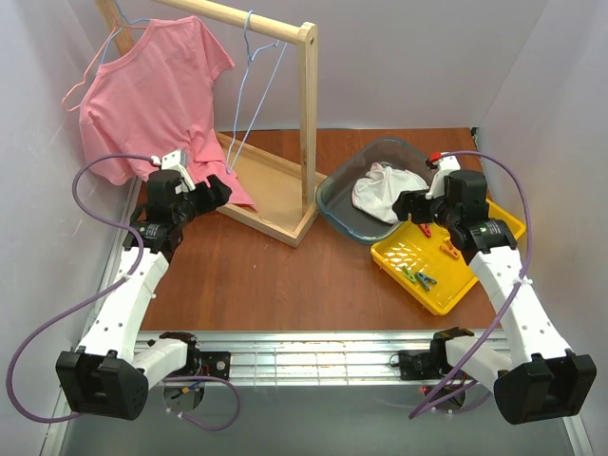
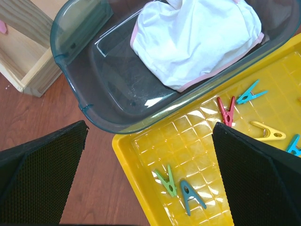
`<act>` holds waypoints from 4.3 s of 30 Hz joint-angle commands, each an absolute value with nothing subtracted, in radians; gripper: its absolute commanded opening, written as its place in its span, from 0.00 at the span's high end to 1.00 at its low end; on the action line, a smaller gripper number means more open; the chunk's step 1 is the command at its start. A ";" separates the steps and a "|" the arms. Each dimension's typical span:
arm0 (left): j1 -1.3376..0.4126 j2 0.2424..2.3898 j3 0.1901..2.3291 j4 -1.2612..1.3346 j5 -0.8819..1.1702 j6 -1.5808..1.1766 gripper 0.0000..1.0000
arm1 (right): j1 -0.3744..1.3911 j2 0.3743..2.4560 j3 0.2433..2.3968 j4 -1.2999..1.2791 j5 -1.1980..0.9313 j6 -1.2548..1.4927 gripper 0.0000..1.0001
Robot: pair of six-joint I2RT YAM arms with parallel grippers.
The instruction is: Clip the underwear to the hanger
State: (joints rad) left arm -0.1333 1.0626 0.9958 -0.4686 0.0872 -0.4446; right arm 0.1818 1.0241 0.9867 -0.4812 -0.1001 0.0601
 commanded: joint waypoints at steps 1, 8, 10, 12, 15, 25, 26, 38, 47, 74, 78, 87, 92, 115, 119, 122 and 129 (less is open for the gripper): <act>-0.135 1.063 1.019 -0.528 0.037 -0.417 0.05 | 0.186 1.034 1.034 -0.485 -0.097 0.041 0.01; -0.135 1.054 0.970 -0.447 0.113 -0.423 0.06 | 0.256 1.158 1.115 -0.492 -0.025 0.003 0.06; -0.135 1.055 0.963 -0.437 0.121 -0.433 0.06 | 0.270 1.247 1.169 -0.489 -0.014 0.003 0.08; -0.135 1.052 0.960 -0.434 0.123 -0.433 0.06 | 0.270 1.339 1.198 -0.468 -0.005 0.032 0.10; -0.135 1.042 0.956 -0.433 0.133 -0.425 0.06 | 0.273 1.464 1.258 -0.431 -0.006 0.055 0.14; -0.133 1.032 1.000 -0.488 0.140 -0.399 0.06 | 0.388 1.819 1.468 -0.436 0.078 0.051 0.41; -0.133 1.035 1.005 -0.497 0.135 -0.396 0.06 | 0.391 1.838 1.468 -0.434 0.081 0.055 0.44; -0.133 1.054 1.051 -0.538 0.133 -0.354 0.06 | 0.425 2.040 1.503 -0.413 0.184 0.043 0.61; -0.133 1.069 1.069 -0.548 0.141 -0.351 0.06 | 0.425 2.097 1.513 -0.391 0.225 0.037 0.64; -0.133 0.942 0.970 -0.566 0.149 -0.387 0.07 | 0.459 1.519 1.655 -0.831 0.051 0.048 0.99; -0.133 0.899 0.971 -0.595 0.156 -0.400 0.07 | 0.549 1.480 1.784 -0.937 -0.049 0.075 0.99; -0.133 0.790 1.157 -0.848 0.077 -0.387 0.08 | 0.883 1.382 1.801 -0.985 -0.126 0.213 0.99; -0.133 0.723 1.190 -0.977 0.066 -0.383 0.08 | 0.992 1.329 1.824 -0.989 -0.106 0.354 0.99; -0.133 0.578 0.807 -0.960 0.304 -0.545 0.20 | 0.804 1.127 0.790 -0.445 0.142 0.426 0.99; -0.133 0.639 0.734 -0.873 0.372 -0.543 0.22 | 0.796 1.212 0.897 -0.523 0.179 0.399 0.64; -0.137 0.666 0.695 -0.832 0.410 -0.540 0.25 | 0.816 1.235 1.004 -0.555 0.189 0.393 0.48; -0.160 0.747 0.637 -0.761 0.385 -0.551 0.27 | 0.900 1.322 1.098 -0.548 0.066 0.440 0.48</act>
State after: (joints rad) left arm -0.1535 0.7338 0.6281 -0.7921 0.3668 -0.5426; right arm 0.8696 1.2606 1.0748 -0.5415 0.1364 0.4160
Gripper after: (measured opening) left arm 0.732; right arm 0.533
